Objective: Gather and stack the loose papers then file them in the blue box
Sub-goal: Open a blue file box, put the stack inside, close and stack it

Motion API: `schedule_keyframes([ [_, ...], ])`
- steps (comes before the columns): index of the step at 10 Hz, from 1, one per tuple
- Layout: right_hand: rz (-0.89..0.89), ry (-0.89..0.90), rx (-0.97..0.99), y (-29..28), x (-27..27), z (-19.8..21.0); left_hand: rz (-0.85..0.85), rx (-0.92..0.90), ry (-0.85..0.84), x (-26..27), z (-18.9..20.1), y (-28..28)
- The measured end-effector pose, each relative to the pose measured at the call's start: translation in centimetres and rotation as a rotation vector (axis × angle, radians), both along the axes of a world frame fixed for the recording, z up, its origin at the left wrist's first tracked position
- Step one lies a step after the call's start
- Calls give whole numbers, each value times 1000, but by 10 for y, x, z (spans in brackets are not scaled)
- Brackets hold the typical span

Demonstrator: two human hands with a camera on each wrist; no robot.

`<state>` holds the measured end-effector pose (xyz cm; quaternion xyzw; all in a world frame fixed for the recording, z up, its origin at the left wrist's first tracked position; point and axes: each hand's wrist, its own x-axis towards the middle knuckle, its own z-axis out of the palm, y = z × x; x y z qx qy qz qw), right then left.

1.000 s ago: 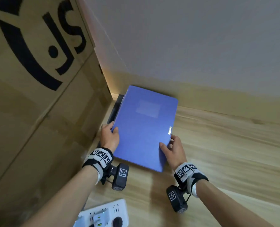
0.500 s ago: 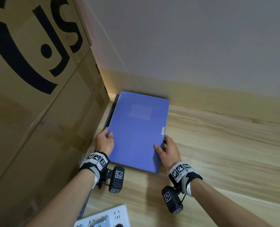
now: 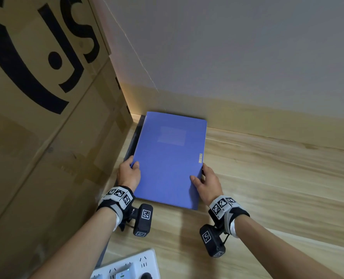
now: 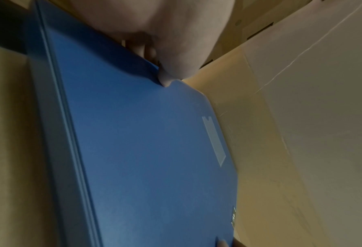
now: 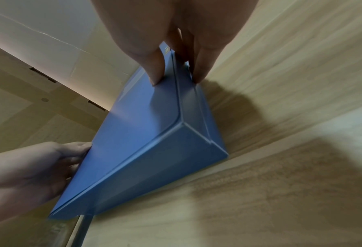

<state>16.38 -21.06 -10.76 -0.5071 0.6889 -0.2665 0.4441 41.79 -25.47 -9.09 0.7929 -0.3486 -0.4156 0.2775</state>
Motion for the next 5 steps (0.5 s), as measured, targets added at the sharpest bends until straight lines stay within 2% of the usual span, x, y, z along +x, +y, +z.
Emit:
schedule_keyframes([
  [1, -5, -62, 13, 0, -3, 10, -64, -13, -3, 3, 8, -1],
  [3, -112, -58, 66, 6, -35, 32, -43, -109, -124, -21, 49, 0],
  [4, -142, -42, 39, 13, -57, 42, -75, -162, -37, -40, 61, 3],
  [5, -189, -26, 18, 27, -86, 56, -179, -176, 47, -75, 74, 10],
])
